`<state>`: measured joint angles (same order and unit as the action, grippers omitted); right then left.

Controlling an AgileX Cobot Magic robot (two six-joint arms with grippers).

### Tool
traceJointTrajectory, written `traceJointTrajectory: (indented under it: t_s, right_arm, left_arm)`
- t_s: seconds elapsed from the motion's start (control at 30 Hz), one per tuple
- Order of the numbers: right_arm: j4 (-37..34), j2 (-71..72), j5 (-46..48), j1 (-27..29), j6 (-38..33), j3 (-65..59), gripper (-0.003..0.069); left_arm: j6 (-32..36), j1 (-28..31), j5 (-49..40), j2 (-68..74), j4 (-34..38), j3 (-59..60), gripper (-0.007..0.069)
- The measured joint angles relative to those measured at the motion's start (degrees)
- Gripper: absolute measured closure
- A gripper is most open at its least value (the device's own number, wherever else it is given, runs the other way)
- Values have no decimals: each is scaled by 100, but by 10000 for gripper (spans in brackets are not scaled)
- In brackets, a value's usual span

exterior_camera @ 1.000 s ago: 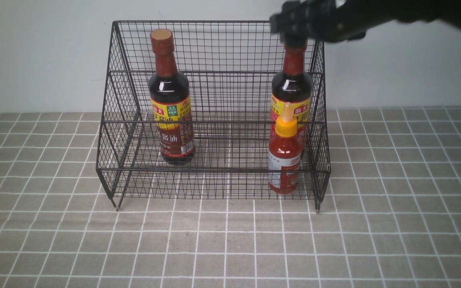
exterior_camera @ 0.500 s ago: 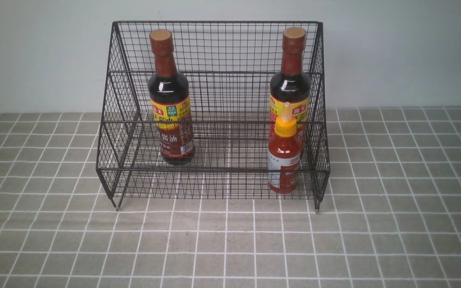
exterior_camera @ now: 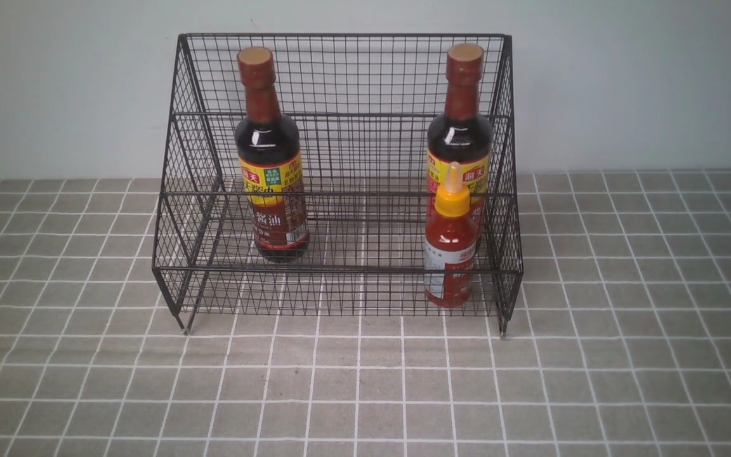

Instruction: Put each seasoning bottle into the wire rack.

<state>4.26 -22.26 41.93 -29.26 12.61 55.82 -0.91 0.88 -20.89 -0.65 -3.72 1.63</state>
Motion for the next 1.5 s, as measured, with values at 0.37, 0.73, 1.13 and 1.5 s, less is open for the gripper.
traceJointTrajectory:
  t_s: [0.37,0.73,1.13,1.5]
  right_arm:
    - [-173,1361,-1208,0,-5,-2162,672]
    - [-226,1391,-1559,0,-428,-2440,672]
    - [-549,1578,-1721,159,-1003,-2680,673]
    - [-394,1817,-1873,2715,-1040,-4920,673]
  left_arm:
    - [0,0,0,0,0,0,631]
    - [0,0,0,0,0,0,631]
    - [0,0,0,0,0,0,631]
    - [0,0,0,0,0,0,631]
